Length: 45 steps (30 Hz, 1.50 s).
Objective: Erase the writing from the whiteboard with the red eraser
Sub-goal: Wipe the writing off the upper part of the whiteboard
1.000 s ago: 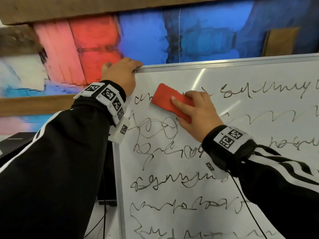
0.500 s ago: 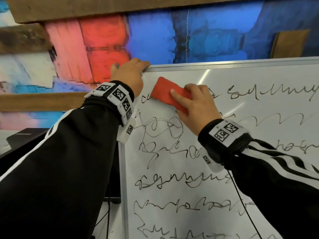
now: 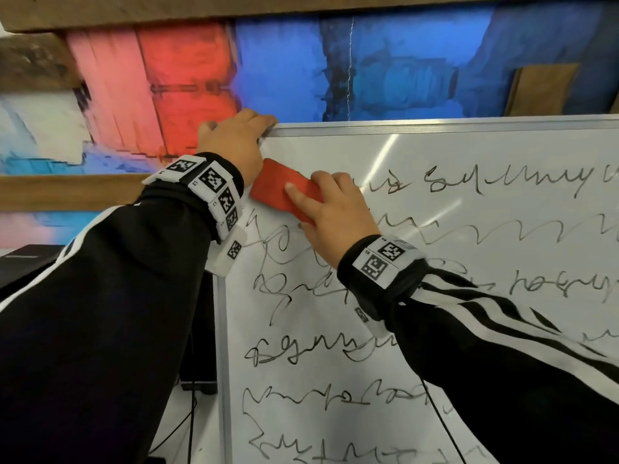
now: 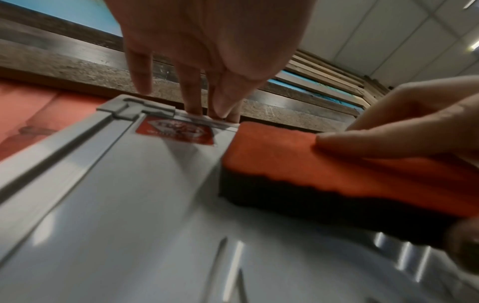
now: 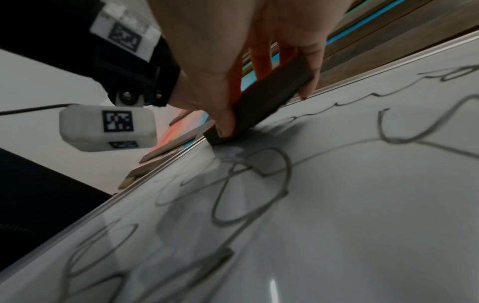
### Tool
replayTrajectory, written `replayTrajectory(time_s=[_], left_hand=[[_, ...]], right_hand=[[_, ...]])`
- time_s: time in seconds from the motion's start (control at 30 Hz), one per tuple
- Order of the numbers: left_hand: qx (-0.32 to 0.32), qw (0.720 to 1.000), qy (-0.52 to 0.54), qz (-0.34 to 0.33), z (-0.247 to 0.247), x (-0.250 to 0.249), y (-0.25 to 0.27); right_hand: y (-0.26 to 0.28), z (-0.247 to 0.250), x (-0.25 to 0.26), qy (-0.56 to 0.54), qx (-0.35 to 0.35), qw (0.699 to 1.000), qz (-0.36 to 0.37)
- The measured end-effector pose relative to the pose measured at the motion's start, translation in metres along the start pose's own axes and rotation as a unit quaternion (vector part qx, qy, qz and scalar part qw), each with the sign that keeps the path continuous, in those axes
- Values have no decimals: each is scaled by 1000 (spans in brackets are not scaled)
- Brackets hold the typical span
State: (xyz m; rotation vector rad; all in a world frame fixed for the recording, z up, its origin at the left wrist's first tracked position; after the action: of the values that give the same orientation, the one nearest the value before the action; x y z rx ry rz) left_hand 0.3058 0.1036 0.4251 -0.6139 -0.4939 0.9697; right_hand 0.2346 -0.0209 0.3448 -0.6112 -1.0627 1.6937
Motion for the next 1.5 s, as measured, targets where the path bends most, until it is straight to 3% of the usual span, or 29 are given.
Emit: replayTrajectory(time_s=[0.27,0.47,0.63,0.77,0.93,1.07,1.23,1.37,1.5], left_hand=[[10,1000,1,4,-2,-1,3],[9,1000,-3,11,0,-3,4],[15,1000,1,9,1,-4,6],[10,1000,3,5,-2,-1,6],[-3,1000,-19,-9,-5,0,4],[-17,1000,-14,-16,-5,-2,4],[-19,1000,-21,-1,-9,-5,6],[-33,999,-26,17,-10,-9,5],[-41,998,-27,30,-10,-14,1]], right_hand=[[13,27,-44,25,-50,996,-63],[-2,-2,1,20,-10,1000,-7],[-6,8,-19,13,-41,996,-73],[12,-2,-6,13,-10,1000,-15],[4,16,-36,10,-26,995,-91],[18,14,-39,20,9,999,-45],[26,35,-91,1,-2,985,-174],[46,25,-71,28,44,996,-75],[41,51,-116,-2,-1,980,-197]])
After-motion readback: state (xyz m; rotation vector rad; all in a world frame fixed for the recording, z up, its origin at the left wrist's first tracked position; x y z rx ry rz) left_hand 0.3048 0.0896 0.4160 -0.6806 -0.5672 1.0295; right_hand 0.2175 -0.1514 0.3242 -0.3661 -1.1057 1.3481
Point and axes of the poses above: each hand's wrist, its own y-axis away from the middle knuckle, its own z-axis out of the back of the hand, x = y × z, the point moved 8 cm from there along -y, towards the middle knuckle, and after that the axes turned 15 degrees about -z, right-handed, at the moved point
